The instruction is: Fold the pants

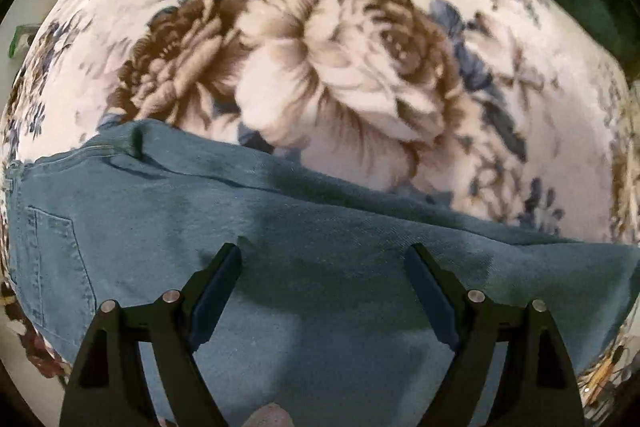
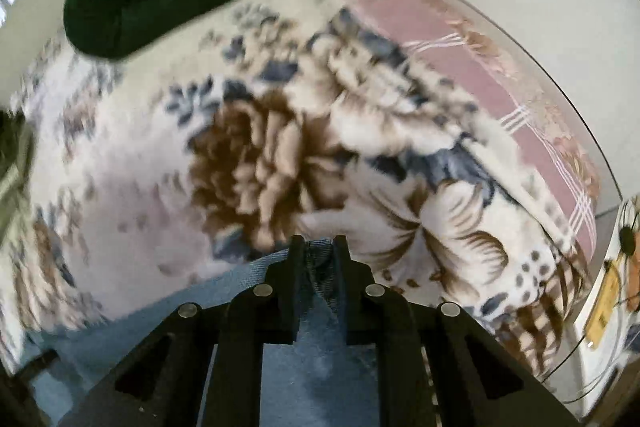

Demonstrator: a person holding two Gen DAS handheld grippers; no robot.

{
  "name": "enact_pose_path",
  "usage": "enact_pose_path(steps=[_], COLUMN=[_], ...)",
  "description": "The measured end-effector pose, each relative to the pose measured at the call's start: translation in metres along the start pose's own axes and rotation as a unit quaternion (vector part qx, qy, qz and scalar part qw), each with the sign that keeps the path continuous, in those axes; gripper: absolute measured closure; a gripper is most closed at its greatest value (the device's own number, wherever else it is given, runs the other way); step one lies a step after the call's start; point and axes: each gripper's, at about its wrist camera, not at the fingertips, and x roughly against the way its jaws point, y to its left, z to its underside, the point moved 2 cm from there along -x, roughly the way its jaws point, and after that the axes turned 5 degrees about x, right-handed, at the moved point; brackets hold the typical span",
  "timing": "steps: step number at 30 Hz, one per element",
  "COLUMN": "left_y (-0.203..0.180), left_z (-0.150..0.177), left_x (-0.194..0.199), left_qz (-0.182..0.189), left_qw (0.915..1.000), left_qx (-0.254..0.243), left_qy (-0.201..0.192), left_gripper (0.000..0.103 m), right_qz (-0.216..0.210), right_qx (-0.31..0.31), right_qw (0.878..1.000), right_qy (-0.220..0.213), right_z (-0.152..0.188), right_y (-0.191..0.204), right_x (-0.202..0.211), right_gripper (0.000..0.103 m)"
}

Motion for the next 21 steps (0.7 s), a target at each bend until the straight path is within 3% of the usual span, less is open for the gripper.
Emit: enact_pose_path(steps=[4,8,10,13,18,21], left_y=[0.0,-0.009,-0.012,-0.011,-0.002,-0.004], left_z=[-0.003,-0.014,-0.02,-0.024,0.0,0.032], left_x=[0.002,-0.034,-0.045,-0.04,0.002,0.013], left_qz=[-0.006,-0.034,-0.047,-0.044,-0.007,0.011], left_qw=[0.9999,0.9992,0.9984,0.9986,0.9998,0.9998], left_qx=[-0.007,-0.023,-0.031,-0.028,-0.015,-0.018], left_qy=[-0.008,0.002,0.001,0.002,-0.006,-0.001], left_gripper=[0.02,0.019,0.015,0.015,0.015,0.015], right_qz=[0.002,-0.002,0.011,-0.017,-0.08,-0.132], right_qx=[-0.004,-0.018,-0.035,-0.072,-0.131,-0.187], right_qw=[1.0,1.0,0.998,0.995,0.985,0.966], right_qy=[-0.023,0.018,0.056,0.074,0.085,0.124], right_z=[0.014,0.023,0.024,0.03,0.084,0.137], right_y=[0.01,0.004,-0.006,-0.027,-0.057,-0.067], right_x=[0.016,-0.011,-0.027,-0.017,0.025,0.019], right_gripper=[0.089,0.086,0.074,0.053,0.048,0.048])
